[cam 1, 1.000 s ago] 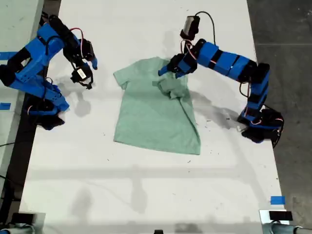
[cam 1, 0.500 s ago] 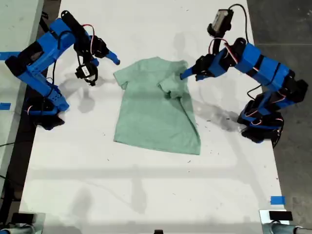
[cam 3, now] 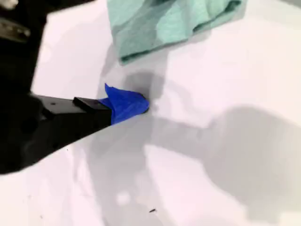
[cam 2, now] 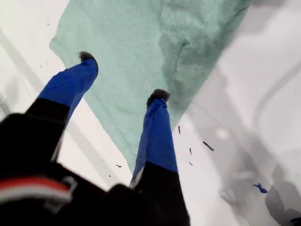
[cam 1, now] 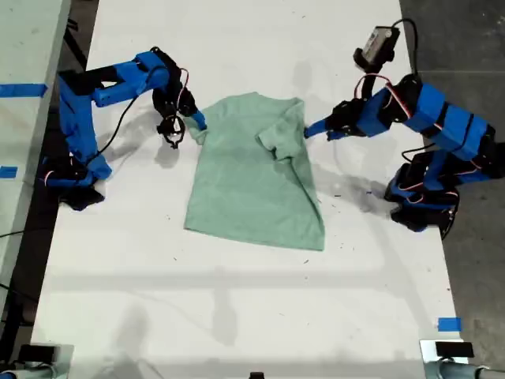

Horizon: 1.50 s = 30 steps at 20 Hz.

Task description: Fold tshirt

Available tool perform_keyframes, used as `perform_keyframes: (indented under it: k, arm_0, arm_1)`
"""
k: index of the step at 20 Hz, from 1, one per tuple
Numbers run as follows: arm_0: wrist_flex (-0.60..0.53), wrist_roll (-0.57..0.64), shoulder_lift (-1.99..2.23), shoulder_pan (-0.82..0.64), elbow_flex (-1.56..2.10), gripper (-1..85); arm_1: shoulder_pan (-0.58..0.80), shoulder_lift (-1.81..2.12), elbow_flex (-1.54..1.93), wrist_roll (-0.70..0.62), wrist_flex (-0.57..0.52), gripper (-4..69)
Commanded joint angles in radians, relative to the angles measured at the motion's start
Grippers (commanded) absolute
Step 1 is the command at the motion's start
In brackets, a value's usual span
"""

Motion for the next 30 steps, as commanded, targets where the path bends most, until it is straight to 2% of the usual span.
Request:
perform_keyframes:
  k: [1,2,5,9,13,14,18,23,24,25,26,30]
  arm_0:
    - [0.014,-0.006,-0.095,0.0,-0.153,7.1]
    - [0.02,-0.006,-0.112,0.006,-0.176,0.1]
    - [0.043,-0.018,-0.067,0.008,-0.184,0.1]
    - [0.181,-0.052,0.101,0.015,-0.232,0.1]
    - [0.241,-0.063,0.198,0.152,-0.46,0.1]
    - [0.21,-0.046,0.199,0.192,-0.505,0.1]
    - [-0.06,0.018,0.114,0.325,-0.526,0.1]
    - [-0.275,0.014,-0.249,0.333,-0.637,1.1]
    - [-0.285,0.011,-0.284,0.324,-0.638,14.3]
    - [-0.259,0.011,-0.291,0.316,-0.638,22.6]
    - [-0.21,0.011,-0.256,0.314,-0.638,24.9]
    - [0.0,0.031,0.074,0.328,-0.62,25.3]
  arm_1:
    - [-0.015,0.061,0.015,0.014,-0.005,21.3]
    - [-0.015,0.078,0.032,0.018,-0.009,20.7]
    - [-0.014,0.126,0.089,0.029,-0.023,18.6]
    - [-0.008,0.183,0.144,0.04,-0.029,17.4]
    - [-0.005,0.192,0.169,0.049,-0.028,18.0]
    - [-0.005,0.192,0.172,0.051,-0.029,18.0]
    - [-0.008,0.193,0.189,0.063,-0.037,17.8]
    - [-0.031,0.199,0.227,0.097,-0.064,17.7]
    - [-0.035,0.202,0.235,0.103,-0.067,17.8]
    - [-0.04,0.209,0.245,0.109,-0.069,17.9]
    - [-0.044,0.216,0.258,0.114,-0.071,17.9]
    - [-0.046,0.244,0.291,0.118,-0.071,20.0]
